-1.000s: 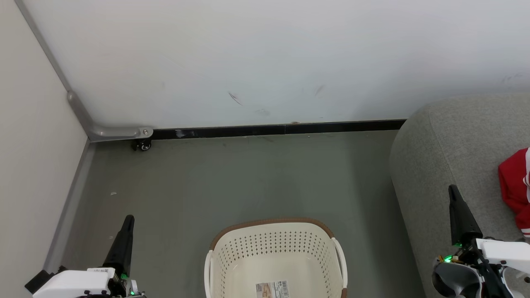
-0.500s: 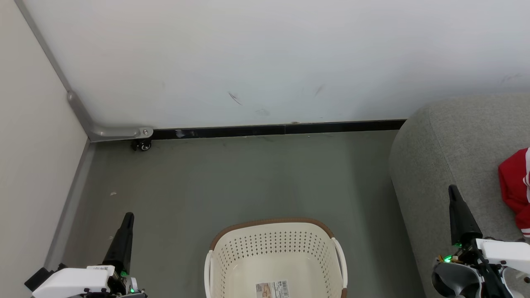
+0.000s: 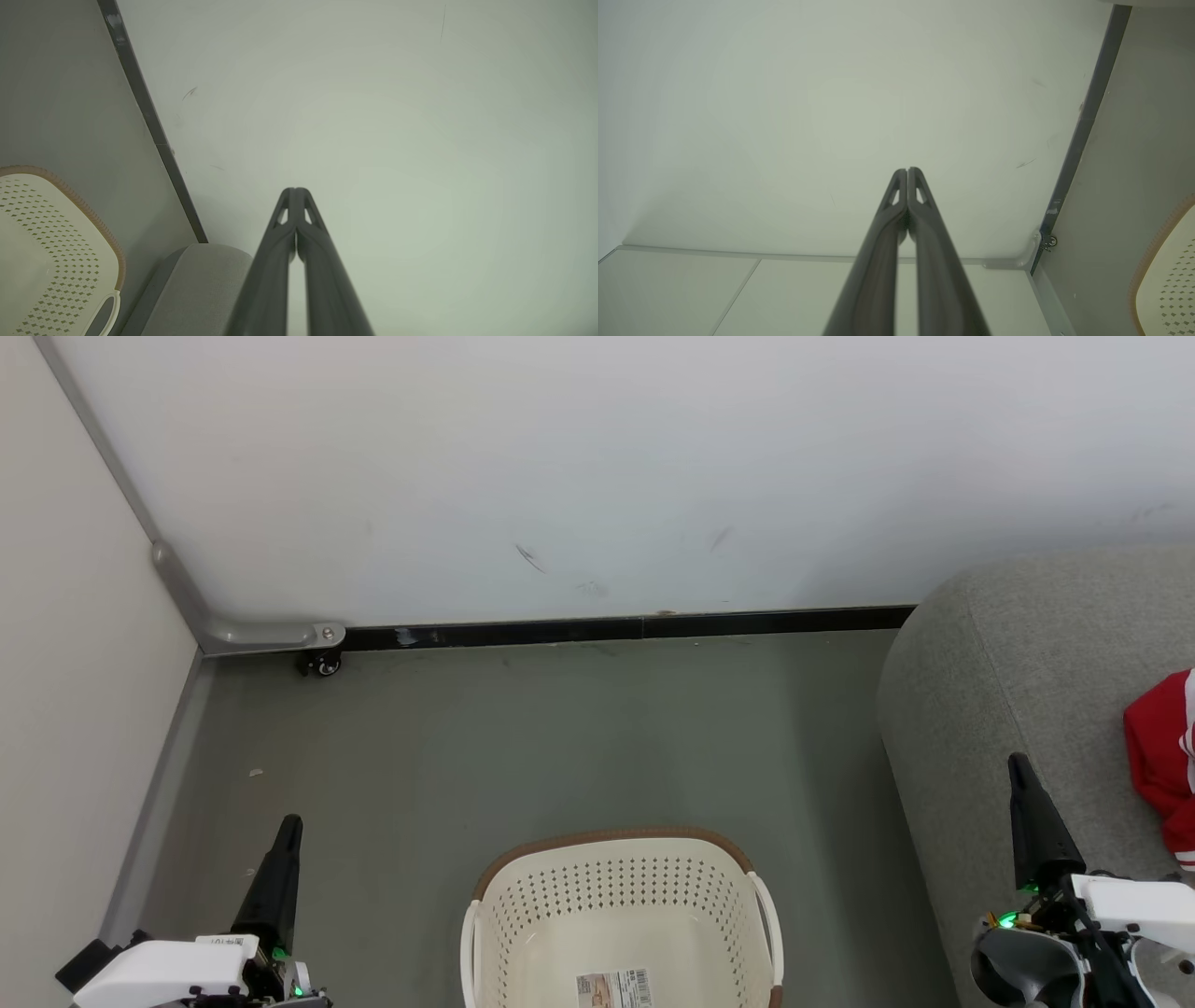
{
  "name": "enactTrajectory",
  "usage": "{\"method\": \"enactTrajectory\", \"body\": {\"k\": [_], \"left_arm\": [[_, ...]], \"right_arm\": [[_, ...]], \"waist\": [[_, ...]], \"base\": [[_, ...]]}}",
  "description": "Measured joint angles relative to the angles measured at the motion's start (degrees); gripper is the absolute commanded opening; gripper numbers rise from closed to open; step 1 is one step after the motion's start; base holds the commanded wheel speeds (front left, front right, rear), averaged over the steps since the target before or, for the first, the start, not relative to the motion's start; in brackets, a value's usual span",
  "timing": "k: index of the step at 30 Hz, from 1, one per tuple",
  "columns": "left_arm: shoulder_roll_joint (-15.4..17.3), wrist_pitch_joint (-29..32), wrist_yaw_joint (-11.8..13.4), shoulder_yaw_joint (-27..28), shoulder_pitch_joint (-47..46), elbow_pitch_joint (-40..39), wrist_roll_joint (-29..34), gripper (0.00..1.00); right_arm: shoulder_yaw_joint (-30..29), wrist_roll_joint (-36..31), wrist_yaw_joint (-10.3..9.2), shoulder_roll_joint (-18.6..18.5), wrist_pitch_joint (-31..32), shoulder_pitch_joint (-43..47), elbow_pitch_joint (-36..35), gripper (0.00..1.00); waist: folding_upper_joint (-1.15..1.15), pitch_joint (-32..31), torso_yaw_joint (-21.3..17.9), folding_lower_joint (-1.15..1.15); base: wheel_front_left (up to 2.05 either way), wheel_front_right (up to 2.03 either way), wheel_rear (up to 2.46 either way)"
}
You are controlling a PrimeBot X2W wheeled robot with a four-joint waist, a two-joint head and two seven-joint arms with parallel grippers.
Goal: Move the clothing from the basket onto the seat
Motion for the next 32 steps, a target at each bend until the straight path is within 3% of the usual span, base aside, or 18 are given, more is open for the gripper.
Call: {"method": "enactTrajectory", "body": {"k": [32], "left_arm": [[-0.1, 0.0, 0.0, 0.1, 0.0, 0.0, 0.0, 0.0]], "right_arm": [[-0.5, -0.5, 0.0, 0.1, 0.1, 0.0, 0.0, 0.0]], "waist": [[0.0, 0.0, 0.0, 0.0]], "base": [[0.0, 0.0, 0.0]]}}
